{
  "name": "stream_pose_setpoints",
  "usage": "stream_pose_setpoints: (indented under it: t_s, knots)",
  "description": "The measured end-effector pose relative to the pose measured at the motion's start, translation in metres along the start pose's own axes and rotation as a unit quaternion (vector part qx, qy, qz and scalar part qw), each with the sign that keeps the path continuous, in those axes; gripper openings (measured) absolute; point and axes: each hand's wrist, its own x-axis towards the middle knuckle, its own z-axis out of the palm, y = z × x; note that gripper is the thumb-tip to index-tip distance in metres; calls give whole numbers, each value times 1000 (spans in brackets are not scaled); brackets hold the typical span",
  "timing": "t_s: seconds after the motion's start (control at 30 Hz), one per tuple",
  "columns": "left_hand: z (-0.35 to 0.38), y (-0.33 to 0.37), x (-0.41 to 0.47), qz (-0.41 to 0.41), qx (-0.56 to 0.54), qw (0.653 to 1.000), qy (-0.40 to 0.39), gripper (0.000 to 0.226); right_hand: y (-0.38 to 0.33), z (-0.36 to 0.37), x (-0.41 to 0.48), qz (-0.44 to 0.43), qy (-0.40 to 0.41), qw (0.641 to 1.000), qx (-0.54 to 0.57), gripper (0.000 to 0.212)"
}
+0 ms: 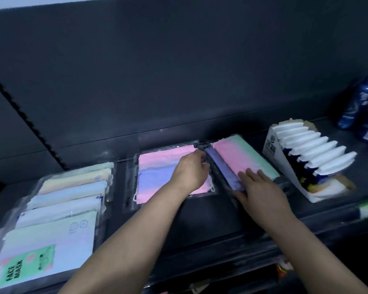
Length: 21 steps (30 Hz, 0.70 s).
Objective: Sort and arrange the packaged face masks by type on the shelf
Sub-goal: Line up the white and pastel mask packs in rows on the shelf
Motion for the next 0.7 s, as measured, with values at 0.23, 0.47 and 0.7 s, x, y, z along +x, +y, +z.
stream_pose_setpoints:
  t_s: [0.23,0.47,0.7]
  knots:
    - [44,30,38,-134,-315,940,-15,9,5,-14,-17,-15,75,995,64,28]
    - [13,27,30,-141,-296,945,24,24,18,-29,-9,-41,122,975,182,39]
    - [-47,-28,3,-45,39,995,-85,40,-33,-19,-6,-175,17,969,171,40]
